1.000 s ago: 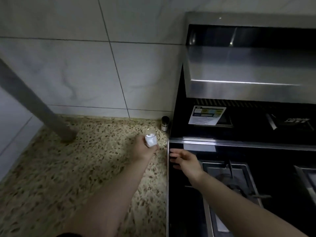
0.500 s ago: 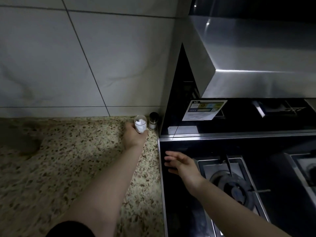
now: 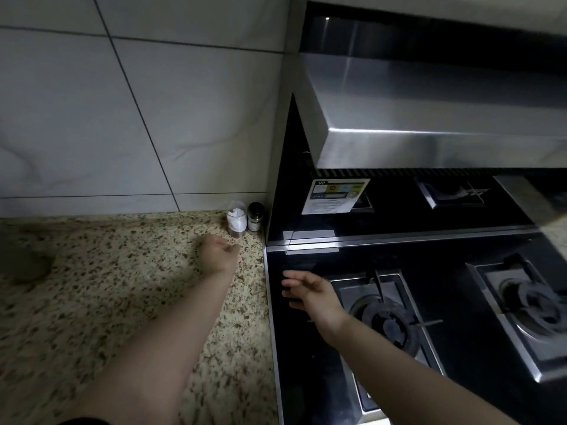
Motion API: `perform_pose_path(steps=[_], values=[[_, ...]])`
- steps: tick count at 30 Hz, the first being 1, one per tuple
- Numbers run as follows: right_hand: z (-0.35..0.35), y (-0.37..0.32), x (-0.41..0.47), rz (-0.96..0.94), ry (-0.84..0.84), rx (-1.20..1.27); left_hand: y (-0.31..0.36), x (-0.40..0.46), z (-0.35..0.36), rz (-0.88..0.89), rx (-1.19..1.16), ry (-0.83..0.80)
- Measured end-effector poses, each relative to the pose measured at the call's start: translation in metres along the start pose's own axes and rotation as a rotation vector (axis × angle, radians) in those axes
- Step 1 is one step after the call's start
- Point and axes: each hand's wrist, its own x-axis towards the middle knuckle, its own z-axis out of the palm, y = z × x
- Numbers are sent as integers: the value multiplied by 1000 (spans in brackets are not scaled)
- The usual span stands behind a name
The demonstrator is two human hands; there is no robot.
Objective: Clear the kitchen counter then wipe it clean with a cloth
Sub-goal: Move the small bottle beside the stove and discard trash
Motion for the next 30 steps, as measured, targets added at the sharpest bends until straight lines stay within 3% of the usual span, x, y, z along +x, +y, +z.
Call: perform_pose_path(steps=[3,10,19,30], values=[[-14,-12,-16,-29,33,28,6,-24,-4,50,96,-106],[-80,-27,-67,-163,188,103,54,-116,33,161,23,-494],[-259,7,-193,-269,445,138,136,-307,142,496,125,-814],[-490,98,-370,-277,822,262,171,-575,287,569,151,-1178]])
